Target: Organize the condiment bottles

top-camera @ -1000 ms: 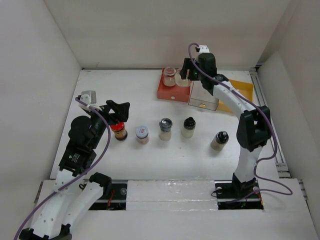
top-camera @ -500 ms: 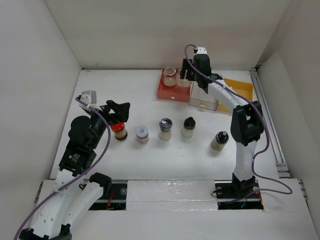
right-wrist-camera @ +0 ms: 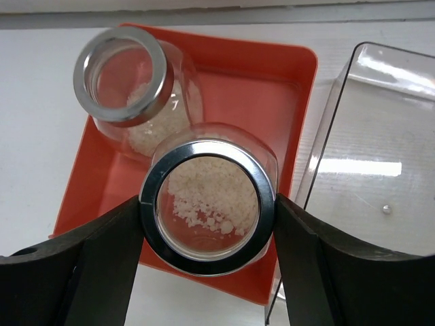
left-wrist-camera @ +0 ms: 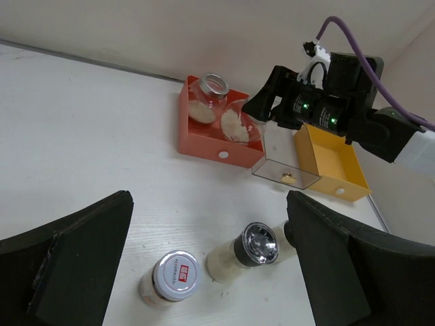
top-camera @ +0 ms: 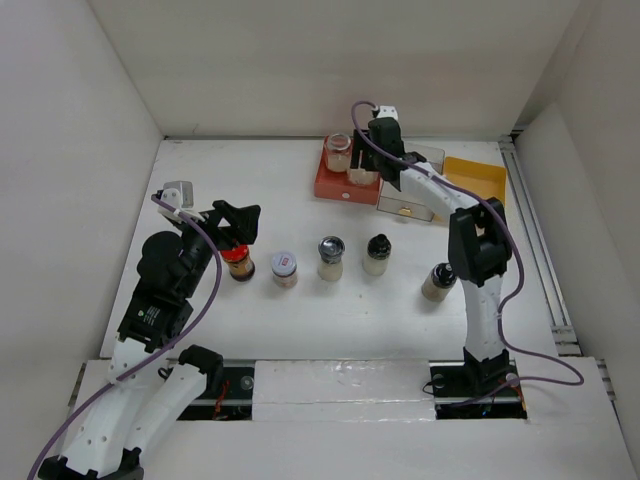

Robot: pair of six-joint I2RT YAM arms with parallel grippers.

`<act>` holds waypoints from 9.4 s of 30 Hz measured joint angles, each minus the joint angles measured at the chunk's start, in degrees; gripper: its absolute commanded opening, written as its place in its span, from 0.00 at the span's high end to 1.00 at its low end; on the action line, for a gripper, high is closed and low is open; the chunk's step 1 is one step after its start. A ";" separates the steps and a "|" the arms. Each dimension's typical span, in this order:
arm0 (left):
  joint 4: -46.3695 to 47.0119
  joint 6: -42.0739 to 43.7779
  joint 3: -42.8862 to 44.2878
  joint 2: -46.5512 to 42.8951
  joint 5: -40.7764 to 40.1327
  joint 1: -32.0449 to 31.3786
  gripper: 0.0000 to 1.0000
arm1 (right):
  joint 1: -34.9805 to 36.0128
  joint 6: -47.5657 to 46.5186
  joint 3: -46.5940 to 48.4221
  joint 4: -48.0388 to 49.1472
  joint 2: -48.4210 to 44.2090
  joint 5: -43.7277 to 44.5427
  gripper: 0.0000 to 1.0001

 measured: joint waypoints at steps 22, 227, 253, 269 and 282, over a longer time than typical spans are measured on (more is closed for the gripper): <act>0.00 0.00 0.00 0.00 0.02 0.00 0.06 | 2.05 -2.38 -0.42 -0.96 -2.93 2.23 0.05; 6.86 -2.32 -5.09 -14.25 -7.06 0.24 0.05 | -20.90 -10.71 -16.13 11.67 -7.06 -12.48 0.39; 7.15 -2.32 -5.11 -14.67 -5.14 0.24 0.01 | -6.86 -5.88 -56.68 17.68 -56.81 -1.20 0.00; 7.10 -2.32 -5.11 -13.14 -1.44 0.24 0.01 | -2.82 2.91 -70.40 -11.98 -77.37 5.92 0.00; 7.02 -2.32 -5.11 -12.63 -1.20 0.24 0.01 | -2.82 3.98 -71.34 -13.53 -72.26 3.96 0.49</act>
